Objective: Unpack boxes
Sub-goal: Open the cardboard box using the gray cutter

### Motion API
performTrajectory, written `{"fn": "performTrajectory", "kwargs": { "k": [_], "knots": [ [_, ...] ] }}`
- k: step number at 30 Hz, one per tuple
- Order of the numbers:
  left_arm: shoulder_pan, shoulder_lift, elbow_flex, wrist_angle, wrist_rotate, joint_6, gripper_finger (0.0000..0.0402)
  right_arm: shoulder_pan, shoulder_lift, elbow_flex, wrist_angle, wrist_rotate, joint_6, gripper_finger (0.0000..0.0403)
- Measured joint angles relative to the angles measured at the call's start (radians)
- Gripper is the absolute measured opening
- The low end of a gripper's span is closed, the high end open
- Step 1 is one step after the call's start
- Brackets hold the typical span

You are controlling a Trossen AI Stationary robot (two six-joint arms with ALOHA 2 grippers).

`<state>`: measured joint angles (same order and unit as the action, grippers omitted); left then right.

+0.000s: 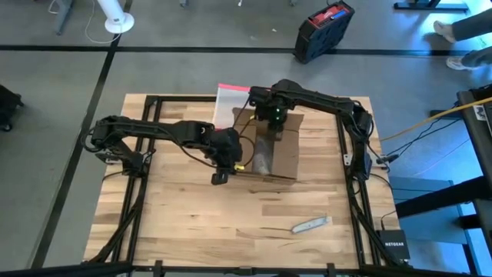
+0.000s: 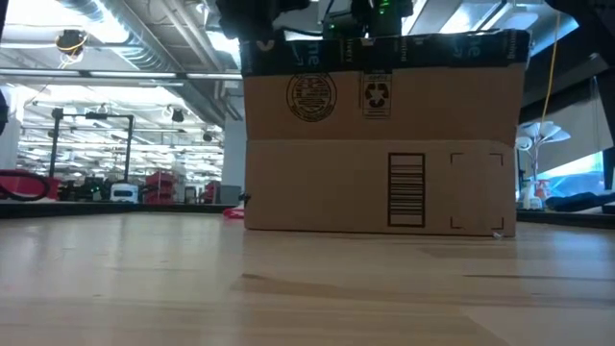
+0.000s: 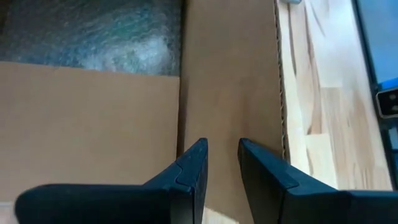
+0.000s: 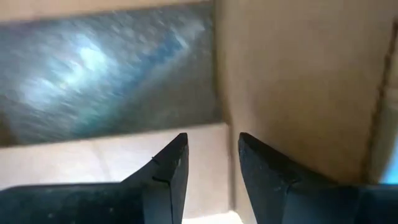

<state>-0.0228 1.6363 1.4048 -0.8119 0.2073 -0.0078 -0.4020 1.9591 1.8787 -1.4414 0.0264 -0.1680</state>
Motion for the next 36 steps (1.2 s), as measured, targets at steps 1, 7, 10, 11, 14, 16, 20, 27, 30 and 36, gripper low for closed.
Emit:
{"fn": "performTrajectory", "kwargs": {
  "k": [1,7,10,11,14,16,20,27,30,36],
  "knots": [
    [-0.003,0.0,-0.001,-0.004,-0.001,0.01,0.0084,-0.003,0.0,0.0,0.008,-0.019,0.006,0.0131],
    [-0.015,-0.001,-0.023,-0.008,-0.01,0.031,0.0084,-0.009,0.002,-0.001,0.004,-0.032,0.009,0.0131],
    [-0.019,-0.001,-0.032,-0.005,-0.008,0.04,0.0084,-0.01,0.002,-0.001,-0.027,0.017,-0.022,0.0131],
    [-0.019,-0.001,-0.033,-0.005,-0.007,0.041,0.0084,-0.009,0.002,-0.001,-0.03,0.028,-0.026,0.0131],
    [-0.02,0.0,-0.033,0.002,-0.001,0.043,0.0084,-0.008,0.002,0.028,-0.072,0.05,-0.031,0.0131],
    [-0.02,-0.001,-0.032,0.012,-0.001,0.05,0.0084,-0.005,0.001,0.067,-0.09,0.058,-0.029,0.0131],
    [-0.02,-0.003,-0.031,0.024,-0.008,0.06,0.0084,0.008,0.001,0.173,-0.13,0.091,-0.027,0.0131],
    [-0.011,-0.005,-0.028,0.039,-0.013,0.072,0.0084,0.046,0.002,0.268,-0.147,-0.126,-0.046,0.0131],
    [-0.012,-0.005,-0.028,0.033,0.003,0.072,0.0084,0.071,0.002,0.25,-0.127,-0.346,-0.045,0.0131],
    [-0.022,0.003,-0.044,-0.048,0.058,0.042,0.0084,0.149,-0.01,0.179,-0.1,-0.682,-0.096,0.0131]
  ]
}}
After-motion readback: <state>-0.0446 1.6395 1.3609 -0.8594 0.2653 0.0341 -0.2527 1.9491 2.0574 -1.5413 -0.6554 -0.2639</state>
